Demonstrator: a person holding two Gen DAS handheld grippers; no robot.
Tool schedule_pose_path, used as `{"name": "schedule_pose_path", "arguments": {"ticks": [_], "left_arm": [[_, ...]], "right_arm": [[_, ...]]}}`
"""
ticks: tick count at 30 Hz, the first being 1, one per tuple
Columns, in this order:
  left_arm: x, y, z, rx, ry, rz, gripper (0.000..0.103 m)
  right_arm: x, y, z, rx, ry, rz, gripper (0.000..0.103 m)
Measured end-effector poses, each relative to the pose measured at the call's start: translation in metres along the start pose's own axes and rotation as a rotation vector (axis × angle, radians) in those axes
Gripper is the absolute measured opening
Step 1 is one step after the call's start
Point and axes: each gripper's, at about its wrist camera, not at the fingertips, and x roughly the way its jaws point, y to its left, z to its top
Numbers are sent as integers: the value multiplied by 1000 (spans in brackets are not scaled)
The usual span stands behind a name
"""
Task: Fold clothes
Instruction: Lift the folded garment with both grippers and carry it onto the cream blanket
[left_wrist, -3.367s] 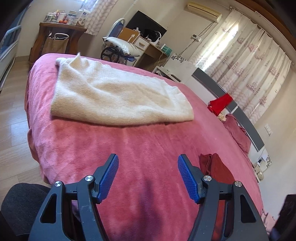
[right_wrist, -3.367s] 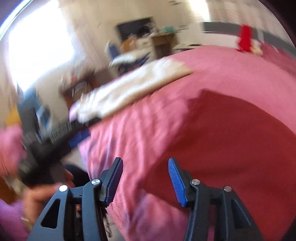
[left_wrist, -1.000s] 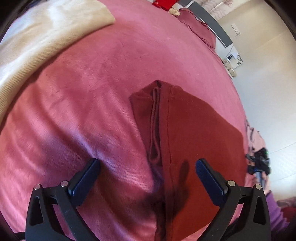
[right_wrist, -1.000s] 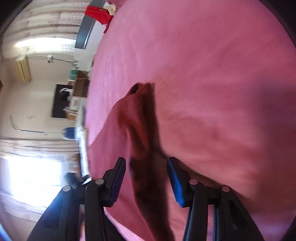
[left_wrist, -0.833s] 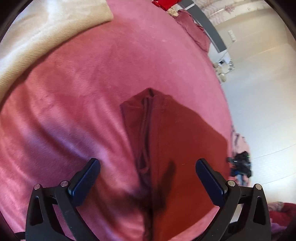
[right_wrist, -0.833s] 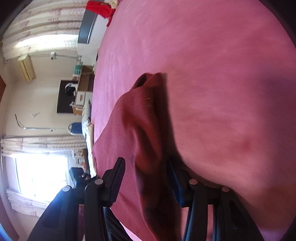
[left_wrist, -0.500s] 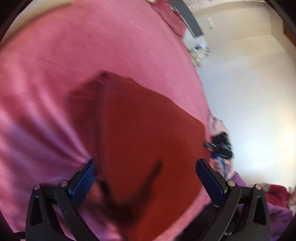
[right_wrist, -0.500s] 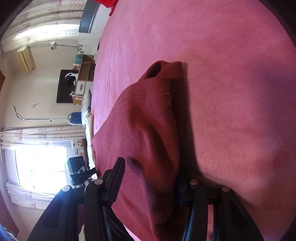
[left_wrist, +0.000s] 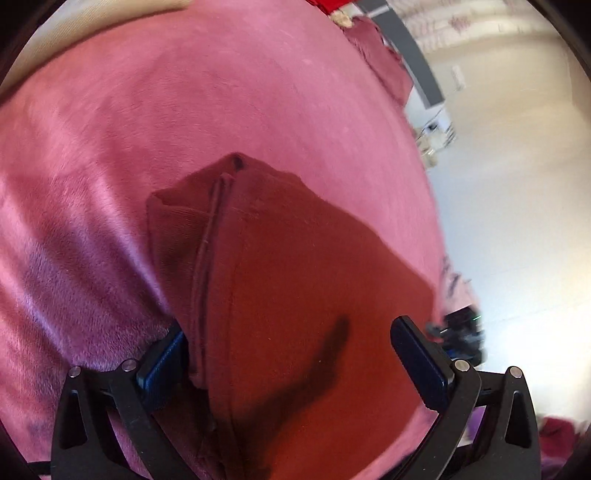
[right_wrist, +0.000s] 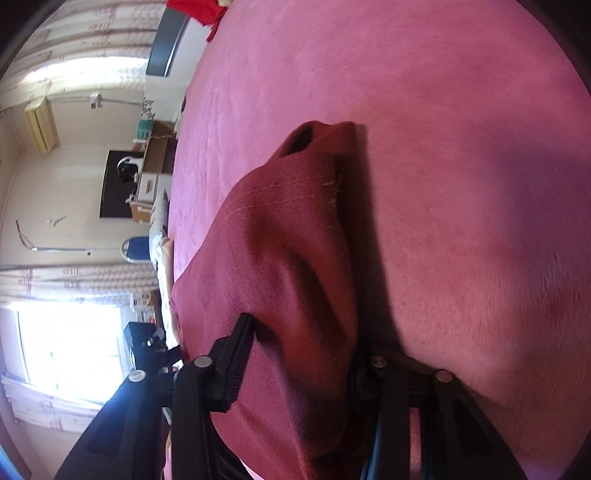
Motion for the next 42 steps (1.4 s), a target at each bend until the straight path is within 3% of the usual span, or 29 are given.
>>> {"name": "schedule_pose_path", "arguments": {"ticks": [3, 4, 5, 6, 8, 10, 13, 16, 24, 34, 38, 42], "left_arm": [[3, -14, -5, 61, -9, 77, 100], [3, -20, -8, 94, -14, 130, 85], [1, -21, -11, 111, -23, 171, 62], [-2, -20, -12, 117, -33, 200, 55], [-8, -7, -13, 49, -42, 133, 33], [-15, 9, -12, -35, -49, 42, 25], [-12, 3, -13, -53, -56, 33, 18], [-15, -16, -13, -31, -83, 63, 16], [-45, -68, -20, 71, -205, -39, 15], [-129, -92, -28, 140, -342, -122, 15], [-177, -86, -29, 142, -422, -136, 15], [-232, -65, -37, 87, -551, -105, 15]], "right_arm": [[-1, -4, -3, 1, -5, -13, 18], [-1, -4, -4, -1, -12, -10, 18], [-1, -5, -5, -3, -19, -9, 17], [-1, -6, -6, -5, -26, -7, 16], [-2, -7, -7, -4, -33, -5, 16], [-3, -5, -9, -8, -42, -1, 16], [-6, -2, -11, -16, -59, 6, 16], [-9, 6, -15, -43, -85, 29, 15], [-31, 52, -27, -148, -145, 233, 14], [-37, 138, -32, -247, -110, 292, 14], [-19, 195, -18, -314, -62, 309, 14], [33, 271, 2, -384, 17, 337, 14]]}}
